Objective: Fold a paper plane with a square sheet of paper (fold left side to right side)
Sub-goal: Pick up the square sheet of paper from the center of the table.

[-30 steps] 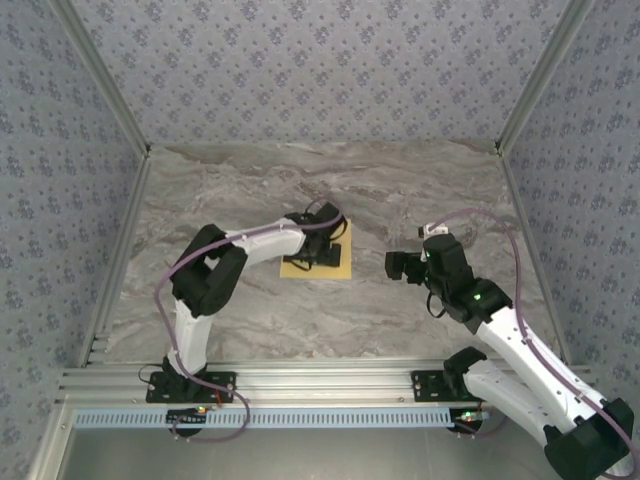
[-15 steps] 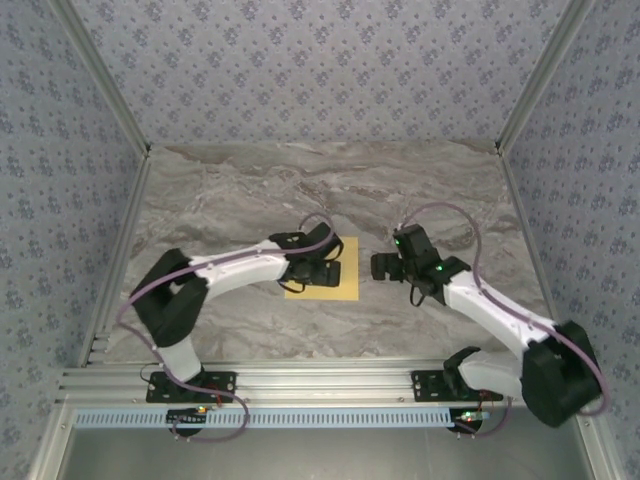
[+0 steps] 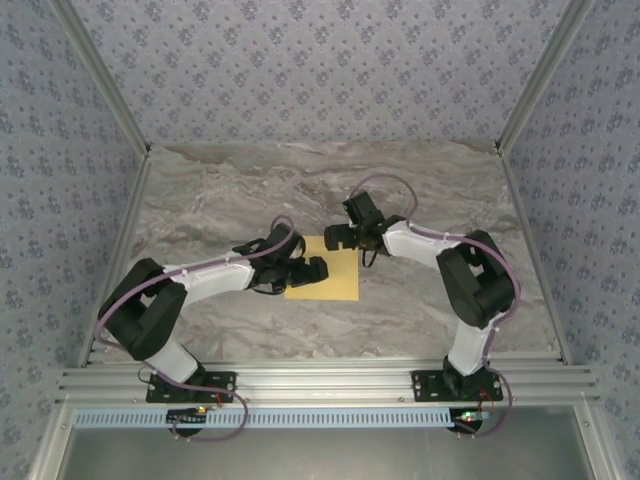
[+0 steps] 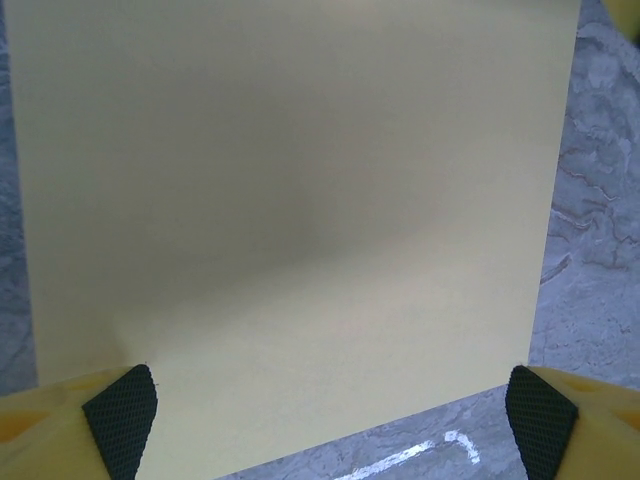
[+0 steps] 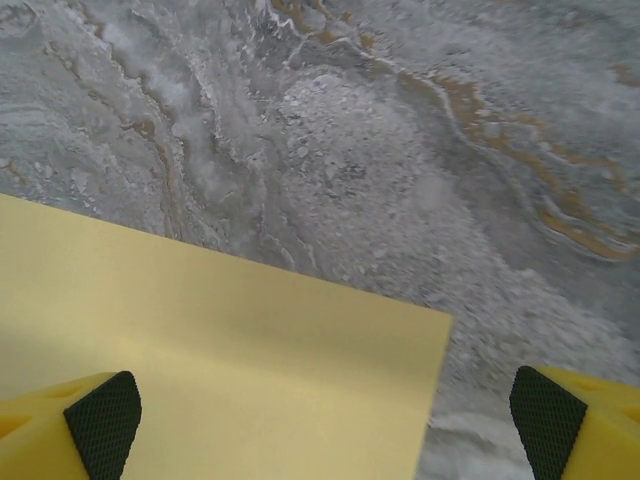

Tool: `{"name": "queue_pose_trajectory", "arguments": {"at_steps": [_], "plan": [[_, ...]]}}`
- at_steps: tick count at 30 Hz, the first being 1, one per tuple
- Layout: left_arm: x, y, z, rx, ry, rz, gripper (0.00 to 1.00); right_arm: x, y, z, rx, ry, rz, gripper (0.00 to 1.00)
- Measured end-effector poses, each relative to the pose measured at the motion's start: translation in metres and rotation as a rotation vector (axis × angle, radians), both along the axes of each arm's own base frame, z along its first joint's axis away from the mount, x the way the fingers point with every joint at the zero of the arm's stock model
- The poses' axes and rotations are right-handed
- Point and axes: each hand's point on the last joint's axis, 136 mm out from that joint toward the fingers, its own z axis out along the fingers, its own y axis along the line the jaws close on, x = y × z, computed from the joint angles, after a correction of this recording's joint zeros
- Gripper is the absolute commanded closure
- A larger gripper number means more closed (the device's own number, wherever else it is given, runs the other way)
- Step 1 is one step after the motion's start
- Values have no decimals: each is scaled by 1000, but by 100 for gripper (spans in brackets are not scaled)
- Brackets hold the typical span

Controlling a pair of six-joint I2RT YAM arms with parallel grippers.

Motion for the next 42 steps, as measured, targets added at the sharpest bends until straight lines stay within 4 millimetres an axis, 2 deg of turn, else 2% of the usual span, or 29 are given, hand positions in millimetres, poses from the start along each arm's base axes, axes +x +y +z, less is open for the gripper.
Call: {"name": "queue_pose_trajectory", "arguments": {"at_steps": [4, 8, 12, 19, 25, 29, 31, 33, 37, 42], "plan": [[-2, 1, -10, 10, 20, 4, 6, -1, 4, -13, -22, 26, 4, 0], [-1, 1, -11, 8, 24, 13, 7, -8, 5, -22, -36, 58, 11, 0], [-1, 2, -12, 8, 25, 21, 10, -18, 15, -24, -20, 85, 41, 1], [2, 0, -13, -10, 11, 35, 12, -30, 30, -24, 23, 118, 96, 7], [4, -1, -13, -24, -2, 35, 12, -35, 36, -24, 47, 136, 118, 21], [4, -1, -11, -56, -17, 35, 13, -41, 39, -23, 63, 158, 144, 37], [4, 1, -9, -88, -15, 41, 13, -46, 40, -23, 69, 173, 162, 48], [5, 8, -6, -109, -20, 53, 12, -52, 39, -23, 79, 191, 176, 55], [10, 39, 5, -149, -31, 108, 9, -58, 39, -16, 131, 212, 197, 64], [24, 80, 47, -270, -129, 176, 6, -62, 42, 4, 264, 223, 228, 74]]}}
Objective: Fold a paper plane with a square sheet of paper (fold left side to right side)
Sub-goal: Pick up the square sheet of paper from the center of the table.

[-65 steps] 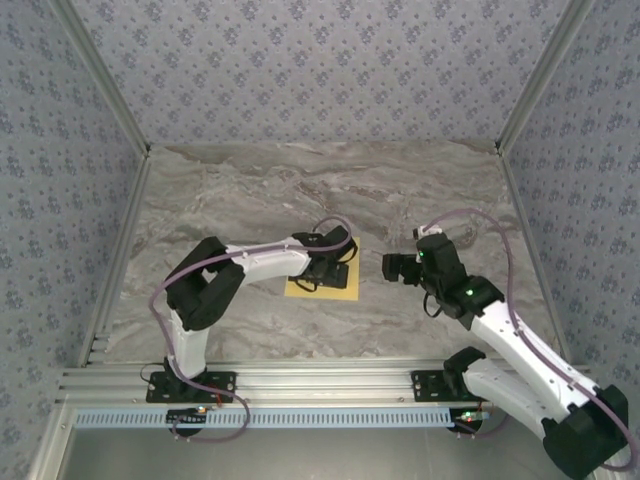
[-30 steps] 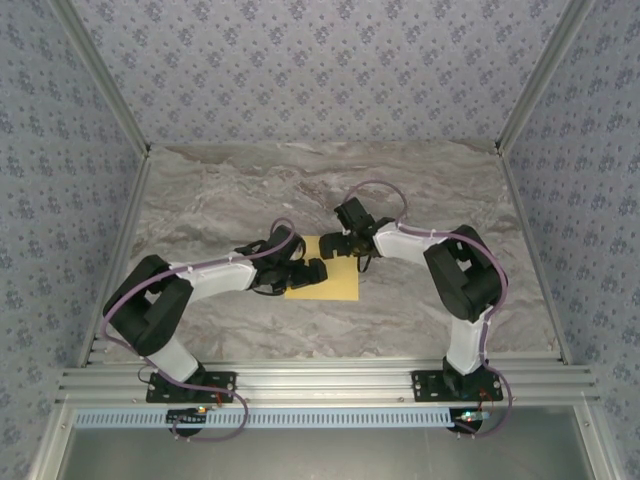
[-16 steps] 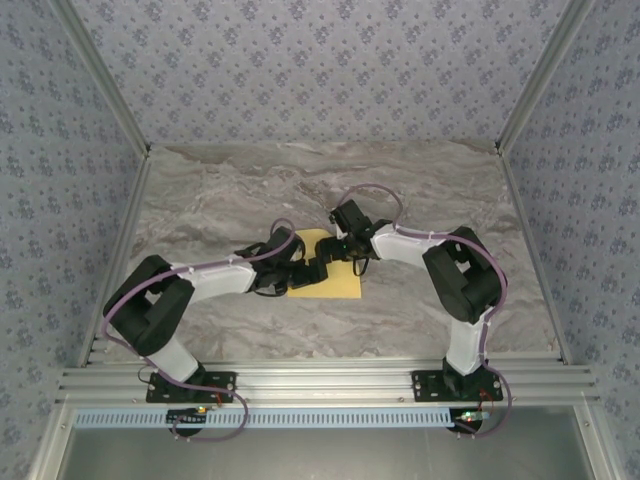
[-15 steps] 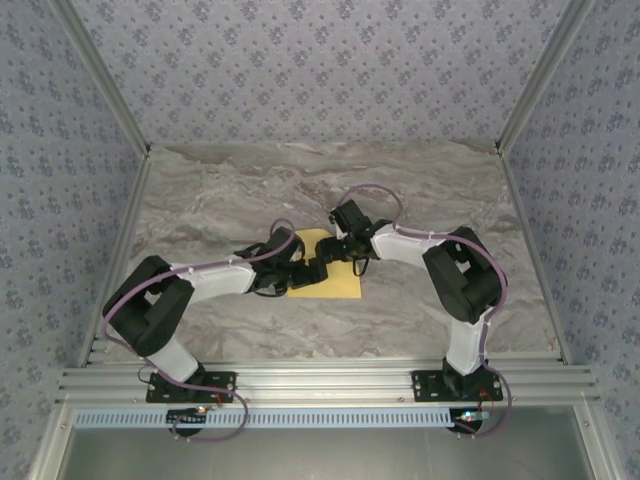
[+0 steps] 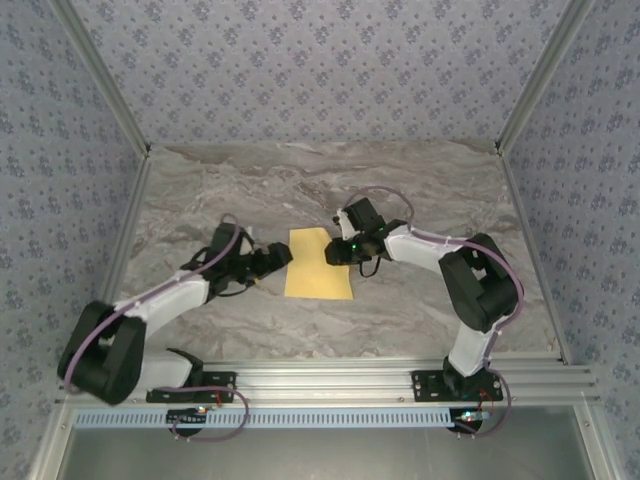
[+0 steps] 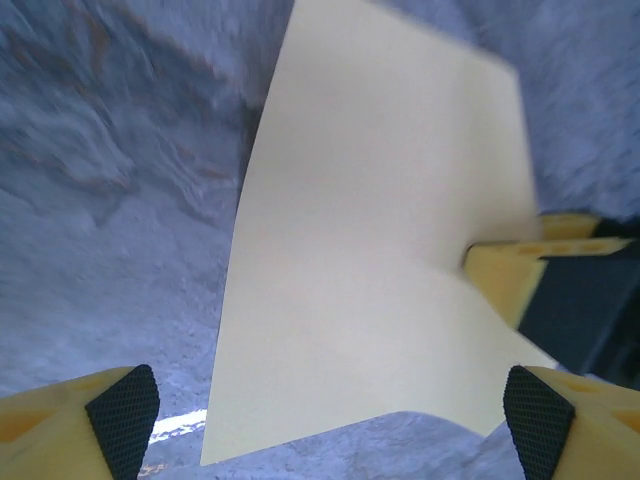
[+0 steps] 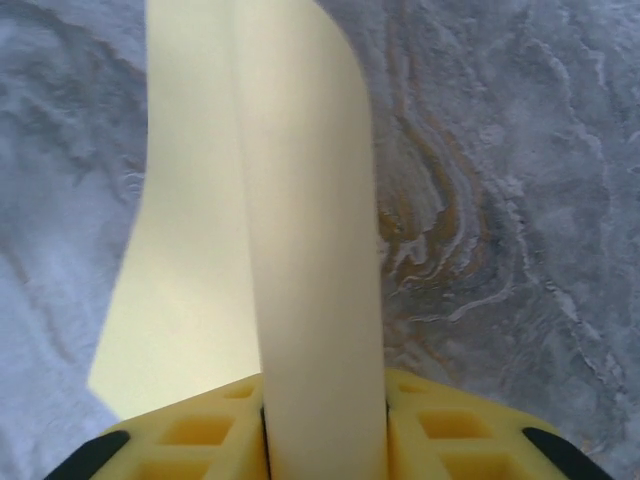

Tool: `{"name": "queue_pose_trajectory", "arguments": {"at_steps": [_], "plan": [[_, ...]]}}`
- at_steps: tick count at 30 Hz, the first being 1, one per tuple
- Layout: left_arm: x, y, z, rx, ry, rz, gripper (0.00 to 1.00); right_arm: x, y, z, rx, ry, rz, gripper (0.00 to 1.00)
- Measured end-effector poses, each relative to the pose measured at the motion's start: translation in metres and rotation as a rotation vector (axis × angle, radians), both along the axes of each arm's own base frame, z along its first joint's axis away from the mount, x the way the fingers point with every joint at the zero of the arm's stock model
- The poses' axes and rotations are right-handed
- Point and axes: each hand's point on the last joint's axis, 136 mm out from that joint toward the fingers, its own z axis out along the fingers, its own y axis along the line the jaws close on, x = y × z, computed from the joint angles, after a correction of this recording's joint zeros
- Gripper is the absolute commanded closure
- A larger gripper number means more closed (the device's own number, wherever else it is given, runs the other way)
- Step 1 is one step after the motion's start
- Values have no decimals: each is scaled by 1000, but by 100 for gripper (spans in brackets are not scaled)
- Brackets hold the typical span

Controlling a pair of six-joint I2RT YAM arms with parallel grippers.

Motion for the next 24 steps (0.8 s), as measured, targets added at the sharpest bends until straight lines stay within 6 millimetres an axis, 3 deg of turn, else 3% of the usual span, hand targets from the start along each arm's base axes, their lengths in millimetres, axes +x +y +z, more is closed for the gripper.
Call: {"name": "queue_pose_trajectory", "arguments": {"at_steps": [4, 8, 13, 17, 20, 24], "plan": [[1, 27, 29, -88, -85, 45, 2, -3, 4, 19, 140, 25, 6, 75], [-8, 34, 51, -166, -148, 26, 2, -8, 1, 49, 279, 32, 7, 75], [-17, 24, 94, -250, -265, -57, 2, -14, -9, 127, 479, -52, 54, 76], [-16, 16, 145, -306, -390, -124, 2, -36, -17, 197, 613, -152, 128, 76], [-16, 11, 184, -344, -494, -172, 2, -59, -19, 234, 684, -193, 192, 76], [-19, 4, 217, -386, -580, -229, 2, -85, -17, 269, 745, -225, 259, 77]]}}
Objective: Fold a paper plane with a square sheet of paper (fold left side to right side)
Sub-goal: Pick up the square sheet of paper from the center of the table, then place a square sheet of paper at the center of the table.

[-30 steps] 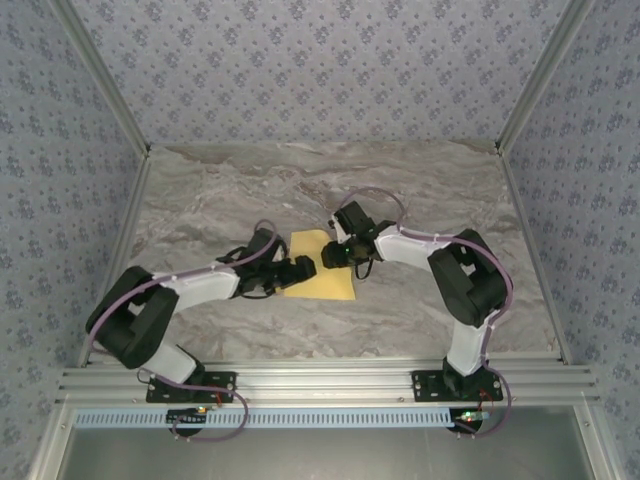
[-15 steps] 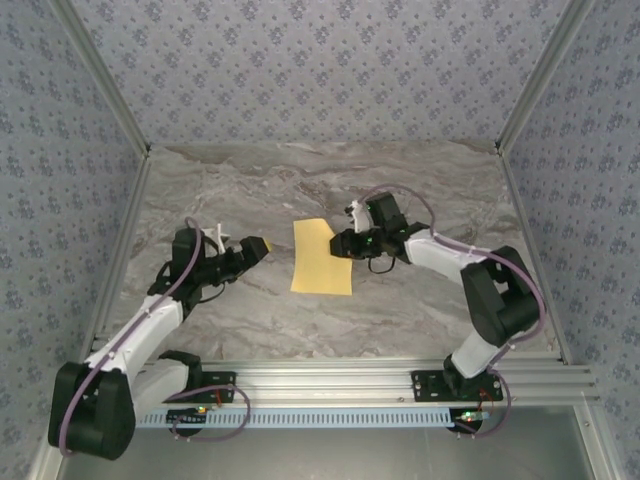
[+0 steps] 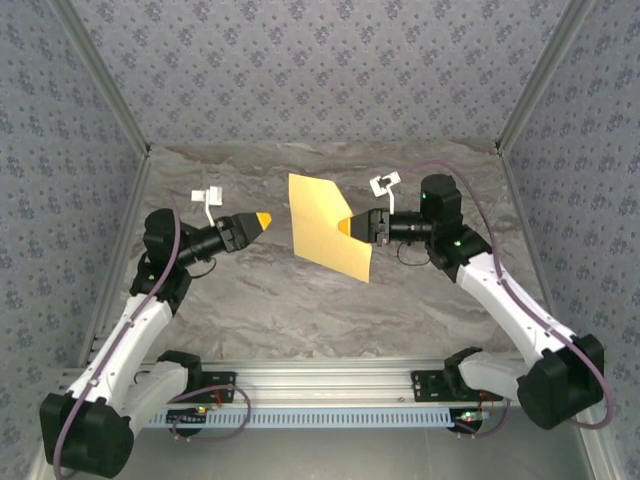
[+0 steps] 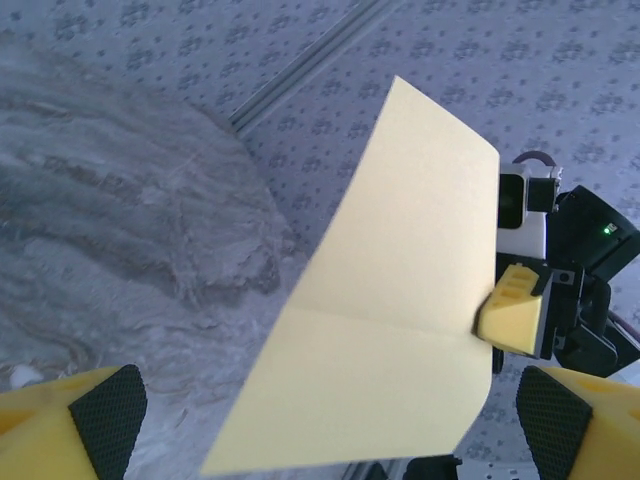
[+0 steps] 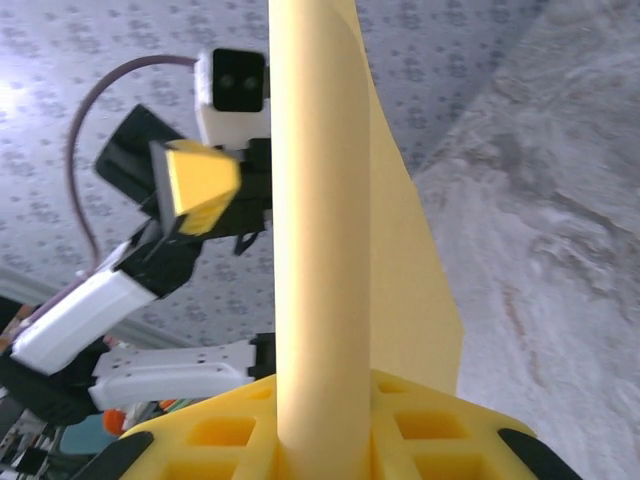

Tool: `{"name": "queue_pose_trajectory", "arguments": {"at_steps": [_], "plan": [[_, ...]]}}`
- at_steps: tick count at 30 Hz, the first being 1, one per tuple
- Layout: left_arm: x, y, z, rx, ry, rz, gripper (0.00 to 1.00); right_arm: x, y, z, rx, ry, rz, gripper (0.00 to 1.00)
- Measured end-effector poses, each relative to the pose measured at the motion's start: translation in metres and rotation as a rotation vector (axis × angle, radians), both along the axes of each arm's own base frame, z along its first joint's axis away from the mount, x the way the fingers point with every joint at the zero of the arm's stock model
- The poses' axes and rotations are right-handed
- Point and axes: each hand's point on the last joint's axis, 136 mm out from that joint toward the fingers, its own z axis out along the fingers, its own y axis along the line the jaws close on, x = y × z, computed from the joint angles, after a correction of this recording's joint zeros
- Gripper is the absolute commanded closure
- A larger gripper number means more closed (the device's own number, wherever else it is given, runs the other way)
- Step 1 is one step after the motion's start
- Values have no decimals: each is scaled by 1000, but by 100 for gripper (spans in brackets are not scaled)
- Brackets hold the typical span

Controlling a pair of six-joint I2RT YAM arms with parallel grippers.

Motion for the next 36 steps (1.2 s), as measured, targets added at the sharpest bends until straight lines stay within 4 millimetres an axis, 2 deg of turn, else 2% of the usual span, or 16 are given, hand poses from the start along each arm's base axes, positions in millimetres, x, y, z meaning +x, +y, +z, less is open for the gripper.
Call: {"name": "queue_pose_trajectory", "arguments": {"at_steps": [3, 7, 9, 11, 13, 14, 16, 17, 18, 22, 25, 28, 29, 32, 36], "plan": [[-6, -12, 14, -13, -45, -56, 2, -16, 5, 19, 36, -25, 42, 77], [-19, -32, 26, -32, -89, -148, 2, -26, 11, 35, 65, -43, 70, 77], [-27, -42, 32, -40, -112, -191, 7, -27, 12, 39, 72, -46, 74, 77], [-35, -49, 39, -47, -135, -226, 20, -27, 12, 40, 75, -47, 72, 77], [-39, -54, 44, -47, -157, -246, 42, -26, 12, 39, 73, -46, 64, 76], [-41, -56, 45, -46, -165, -252, 60, -25, 11, 39, 71, -44, 58, 76], [-42, -57, 45, -42, -168, -253, 81, -21, 9, 37, 67, -40, 43, 75], [-41, -57, 43, -38, -164, -250, 87, -18, 8, 36, 63, -38, 30, 73], [-39, -57, 41, -31, -161, -245, 90, -15, 5, 34, 56, -35, 13, 70], [-30, -58, 27, -1, -113, -212, 97, 4, -8, 14, -21, -9, -92, 42], [-21, -56, 1, 31, -44, -171, 98, 26, -31, -14, -145, 11, -248, 31], [-11, -54, -44, 83, 73, -125, 98, 44, -60, -44, -277, 26, -405, 28], [-8, -53, -65, 107, 124, -109, 98, 48, -69, -55, -321, 32, -447, 29], [-3, -48, -126, 184, 280, -64, 98, 53, -86, -97, -439, 75, -519, 34], [-2, -41, -194, 277, 452, -22, 98, 46, -88, -165, -525, 197, -513, 48]]}}
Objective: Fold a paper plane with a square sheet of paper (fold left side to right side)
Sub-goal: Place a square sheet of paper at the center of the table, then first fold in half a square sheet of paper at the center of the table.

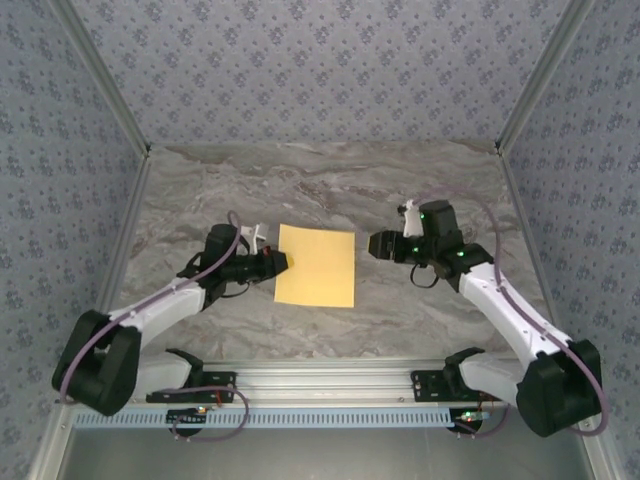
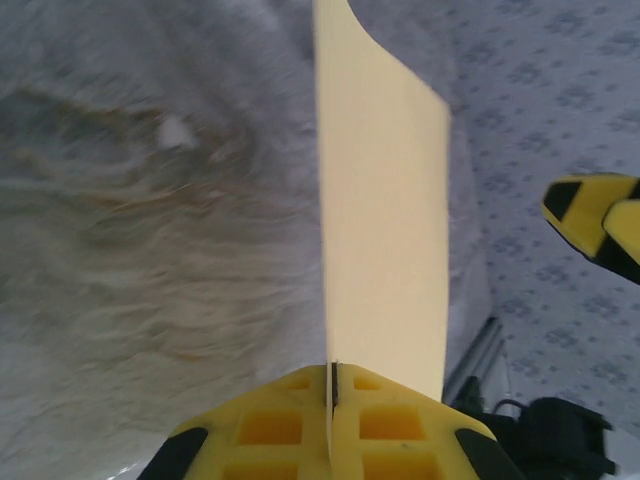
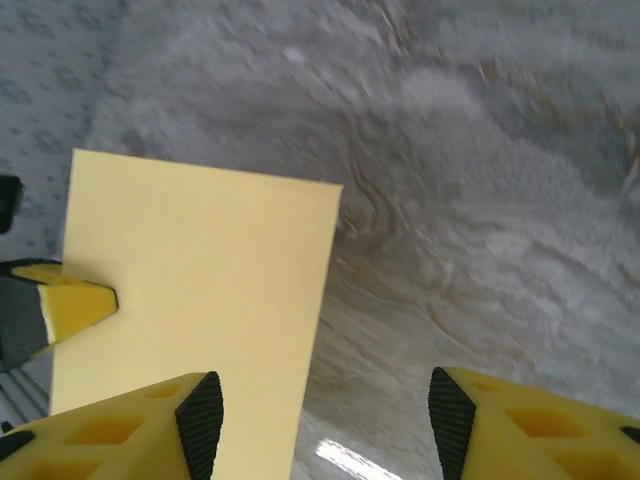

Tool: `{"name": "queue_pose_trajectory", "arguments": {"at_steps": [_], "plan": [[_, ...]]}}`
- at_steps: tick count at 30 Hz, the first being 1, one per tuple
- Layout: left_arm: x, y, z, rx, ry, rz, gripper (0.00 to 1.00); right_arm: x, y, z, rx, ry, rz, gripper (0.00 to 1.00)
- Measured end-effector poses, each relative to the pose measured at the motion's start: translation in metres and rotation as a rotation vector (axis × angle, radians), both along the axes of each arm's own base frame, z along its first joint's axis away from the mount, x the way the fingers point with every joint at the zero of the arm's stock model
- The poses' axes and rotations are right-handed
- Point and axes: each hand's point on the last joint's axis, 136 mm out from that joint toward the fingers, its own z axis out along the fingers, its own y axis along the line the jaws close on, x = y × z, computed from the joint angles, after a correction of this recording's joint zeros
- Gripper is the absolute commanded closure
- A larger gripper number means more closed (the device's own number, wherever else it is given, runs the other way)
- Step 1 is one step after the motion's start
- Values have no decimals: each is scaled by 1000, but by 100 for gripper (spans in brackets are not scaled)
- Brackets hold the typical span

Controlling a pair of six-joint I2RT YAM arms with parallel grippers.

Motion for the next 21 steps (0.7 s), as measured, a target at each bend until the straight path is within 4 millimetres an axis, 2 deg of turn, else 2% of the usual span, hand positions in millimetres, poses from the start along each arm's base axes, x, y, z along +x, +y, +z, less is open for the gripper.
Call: {"name": "queue_pose_trajectory", "arguments": {"at_steps": [3, 6, 8, 11, 13, 17, 21], "plan": [[1, 5, -34, 66, 84, 26, 97, -10, 12, -45, -7, 107, 12, 57], [0, 10, -58, 128, 140, 37, 96, -17, 34, -72, 0, 166, 43, 62], [1, 12, -65, 155, 162, 37, 95, -17, 51, -82, 17, 186, 63, 63], [6, 10, -61, 166, 152, 36, 90, -17, 73, -97, 41, 212, 84, 65], [11, 8, -54, 163, 134, 37, 82, -20, 81, -112, 38, 245, 91, 65], [13, 6, -44, 140, 120, 35, 62, -24, 86, -135, 3, 303, 87, 65], [10, -2, -33, 97, 116, 14, 46, -22, 86, -139, -7, 314, 80, 66]]}}
